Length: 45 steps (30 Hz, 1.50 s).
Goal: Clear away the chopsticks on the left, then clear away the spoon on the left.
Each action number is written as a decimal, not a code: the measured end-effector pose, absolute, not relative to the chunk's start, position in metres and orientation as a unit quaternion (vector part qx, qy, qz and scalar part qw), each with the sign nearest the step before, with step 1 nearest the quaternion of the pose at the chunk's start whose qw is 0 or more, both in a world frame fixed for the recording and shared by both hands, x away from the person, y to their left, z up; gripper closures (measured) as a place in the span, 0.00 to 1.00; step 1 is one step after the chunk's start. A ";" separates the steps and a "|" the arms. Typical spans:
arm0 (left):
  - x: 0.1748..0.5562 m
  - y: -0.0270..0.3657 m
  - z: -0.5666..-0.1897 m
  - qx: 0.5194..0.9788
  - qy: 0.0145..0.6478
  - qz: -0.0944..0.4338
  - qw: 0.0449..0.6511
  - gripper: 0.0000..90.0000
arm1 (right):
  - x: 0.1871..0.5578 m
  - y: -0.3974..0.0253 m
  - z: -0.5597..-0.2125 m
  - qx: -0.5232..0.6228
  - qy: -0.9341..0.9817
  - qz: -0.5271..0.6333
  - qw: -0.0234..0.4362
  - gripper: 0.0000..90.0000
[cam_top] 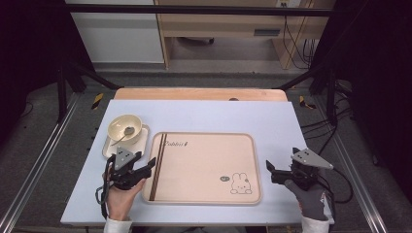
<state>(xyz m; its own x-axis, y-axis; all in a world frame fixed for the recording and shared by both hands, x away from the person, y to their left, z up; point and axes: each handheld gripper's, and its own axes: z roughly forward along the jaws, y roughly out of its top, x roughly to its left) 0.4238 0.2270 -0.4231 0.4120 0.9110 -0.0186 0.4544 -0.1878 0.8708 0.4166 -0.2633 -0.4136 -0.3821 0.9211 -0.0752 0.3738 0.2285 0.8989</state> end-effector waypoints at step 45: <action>0.439 0.307 -0.426 0.719 0.465 0.303 0.418 0.26 | 0.419 -0.264 -0.418 0.461 0.713 0.421 0.318 0.00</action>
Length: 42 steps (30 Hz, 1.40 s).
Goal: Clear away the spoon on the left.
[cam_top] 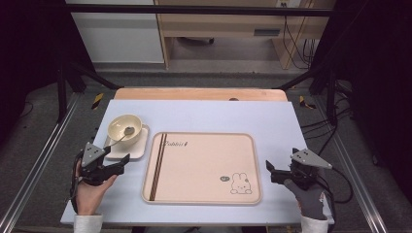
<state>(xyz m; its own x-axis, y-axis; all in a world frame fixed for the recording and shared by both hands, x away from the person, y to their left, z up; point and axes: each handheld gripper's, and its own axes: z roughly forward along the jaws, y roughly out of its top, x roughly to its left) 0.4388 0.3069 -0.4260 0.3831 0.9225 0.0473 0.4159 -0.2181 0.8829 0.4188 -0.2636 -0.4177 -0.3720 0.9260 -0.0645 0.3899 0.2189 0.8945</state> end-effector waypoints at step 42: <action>0.479 0.323 -0.437 0.728 0.458 0.311 0.404 0.64 | 0.423 -0.257 -0.424 0.451 0.727 0.408 0.317 0.01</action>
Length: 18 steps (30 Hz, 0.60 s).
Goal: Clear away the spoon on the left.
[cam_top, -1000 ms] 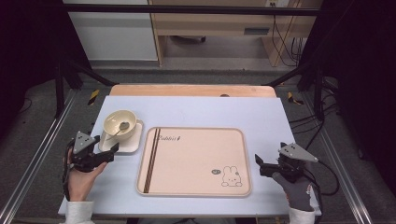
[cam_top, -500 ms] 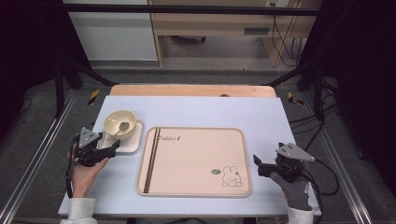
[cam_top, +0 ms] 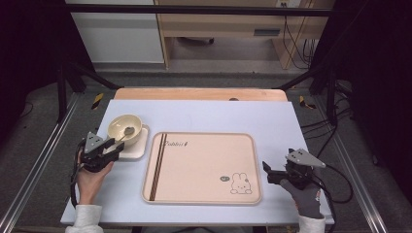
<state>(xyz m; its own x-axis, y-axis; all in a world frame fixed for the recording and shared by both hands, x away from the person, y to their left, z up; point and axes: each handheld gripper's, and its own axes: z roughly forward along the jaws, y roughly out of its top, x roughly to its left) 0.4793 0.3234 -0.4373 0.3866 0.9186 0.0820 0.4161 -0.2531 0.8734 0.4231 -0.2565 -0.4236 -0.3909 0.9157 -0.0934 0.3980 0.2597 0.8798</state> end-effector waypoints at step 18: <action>0.473 0.323 -0.432 0.722 0.458 0.325 0.405 0.93 | 0.422 -0.257 -0.422 0.453 0.725 0.411 0.316 0.01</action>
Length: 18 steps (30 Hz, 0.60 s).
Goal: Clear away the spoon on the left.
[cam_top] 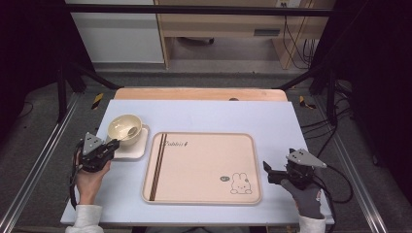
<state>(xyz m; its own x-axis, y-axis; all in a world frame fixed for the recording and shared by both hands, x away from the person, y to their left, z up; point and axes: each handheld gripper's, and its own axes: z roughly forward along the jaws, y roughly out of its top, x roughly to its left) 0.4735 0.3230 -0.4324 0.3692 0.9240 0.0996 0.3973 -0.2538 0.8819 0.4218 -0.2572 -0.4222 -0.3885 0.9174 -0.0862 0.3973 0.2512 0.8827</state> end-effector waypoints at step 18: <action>0.467 0.322 -0.425 0.712 0.460 0.326 0.419 0.99 | 0.422 -0.257 -0.422 0.453 0.725 0.410 0.318 0.01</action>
<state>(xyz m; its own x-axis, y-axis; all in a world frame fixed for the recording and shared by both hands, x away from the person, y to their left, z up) 0.4674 0.3218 -0.4247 0.3648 0.9278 0.0786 0.3826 -0.2263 0.8958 0.4217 -0.2570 -0.4224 -0.3874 0.9176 -0.0888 0.3962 0.2527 0.8827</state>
